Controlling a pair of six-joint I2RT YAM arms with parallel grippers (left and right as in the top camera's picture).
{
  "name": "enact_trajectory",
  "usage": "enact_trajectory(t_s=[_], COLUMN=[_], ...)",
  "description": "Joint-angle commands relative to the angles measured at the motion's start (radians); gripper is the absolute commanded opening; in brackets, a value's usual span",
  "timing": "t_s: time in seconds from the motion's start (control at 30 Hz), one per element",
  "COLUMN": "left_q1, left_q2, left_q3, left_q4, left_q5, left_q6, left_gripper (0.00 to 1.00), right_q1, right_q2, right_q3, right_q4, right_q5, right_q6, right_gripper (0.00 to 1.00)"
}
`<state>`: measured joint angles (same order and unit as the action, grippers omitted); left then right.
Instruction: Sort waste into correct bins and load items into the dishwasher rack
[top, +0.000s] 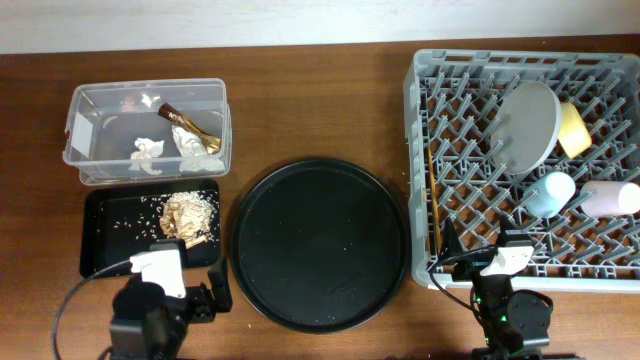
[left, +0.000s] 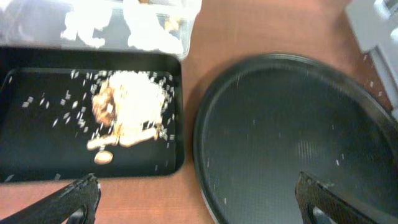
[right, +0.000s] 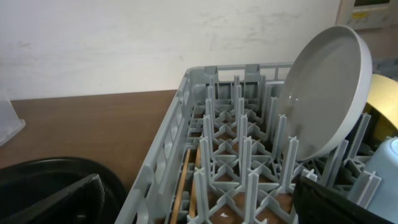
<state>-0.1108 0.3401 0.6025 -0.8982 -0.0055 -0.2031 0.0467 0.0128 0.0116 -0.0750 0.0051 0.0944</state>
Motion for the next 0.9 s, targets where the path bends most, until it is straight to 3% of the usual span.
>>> enact_trajectory(t_s=[0.0,0.17,0.27,0.4,0.87], left_q1=[0.0,0.0,0.0,0.002,0.002], left_q2=[-0.139,-0.312,-0.329,-0.335,-0.335], left_q3=[-0.162,-0.421,-0.599,-0.593,-0.593], left_q4=[0.105,0.509,0.952,0.82,0.829], left_q5=[-0.005,-0.018,-0.022,0.126,0.119], left_q6=[-0.006,-0.005,0.041,0.287,0.287], left_gripper=[0.99,0.99,0.99,0.99,0.99], right_q1=[0.006,0.006,0.006,0.006,0.006], right_q2=[-0.004,-0.004,-0.004,-0.004,-0.004], right_q3=[-0.006,-0.006,-0.006,-0.006,-0.006], right_q4=[-0.005,-0.005,-0.005,-0.005,-0.005], right_q5=[0.018,0.018,0.018,0.018,0.018], right_q6=[-0.005,-0.005,-0.005,-0.005,-0.005], right_gripper=[0.98,0.98,0.98,0.99,0.98])
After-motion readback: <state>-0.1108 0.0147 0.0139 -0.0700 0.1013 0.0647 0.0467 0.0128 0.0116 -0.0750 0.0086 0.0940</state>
